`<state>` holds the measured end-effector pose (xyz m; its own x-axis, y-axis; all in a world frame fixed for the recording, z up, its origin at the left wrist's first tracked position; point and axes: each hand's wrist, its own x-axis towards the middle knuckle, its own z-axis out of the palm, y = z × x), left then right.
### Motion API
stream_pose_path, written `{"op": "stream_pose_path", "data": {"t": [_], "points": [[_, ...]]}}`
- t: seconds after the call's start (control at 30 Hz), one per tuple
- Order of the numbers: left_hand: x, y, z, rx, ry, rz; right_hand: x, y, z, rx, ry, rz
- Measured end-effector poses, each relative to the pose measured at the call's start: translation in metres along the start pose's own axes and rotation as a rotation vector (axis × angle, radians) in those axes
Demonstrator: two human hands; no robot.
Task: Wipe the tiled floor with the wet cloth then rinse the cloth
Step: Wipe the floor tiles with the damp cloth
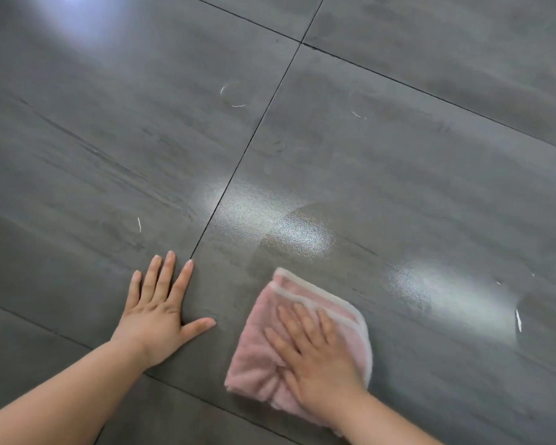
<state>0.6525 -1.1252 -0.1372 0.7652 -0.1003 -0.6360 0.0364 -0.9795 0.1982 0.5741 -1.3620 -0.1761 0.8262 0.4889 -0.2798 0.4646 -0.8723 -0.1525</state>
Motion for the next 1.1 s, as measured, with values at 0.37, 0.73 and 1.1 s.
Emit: {"op": "stream_pose_path", "data": {"t": [0.37,0.73,1.1], "points": [[-0.001,-0.009,-0.013,0.154,-0.143,0.062,0.015,0.076,-0.015,-0.056,0.202,0.469],[-0.007,-0.007,-0.010,0.158,-0.042,0.098,0.041,0.050,-0.025,-0.123,0.104,0.038],[-0.022,-0.062,-0.021,-0.021,0.424,-0.011,0.037,0.059,-0.060,0.337,0.112,0.320]]}}
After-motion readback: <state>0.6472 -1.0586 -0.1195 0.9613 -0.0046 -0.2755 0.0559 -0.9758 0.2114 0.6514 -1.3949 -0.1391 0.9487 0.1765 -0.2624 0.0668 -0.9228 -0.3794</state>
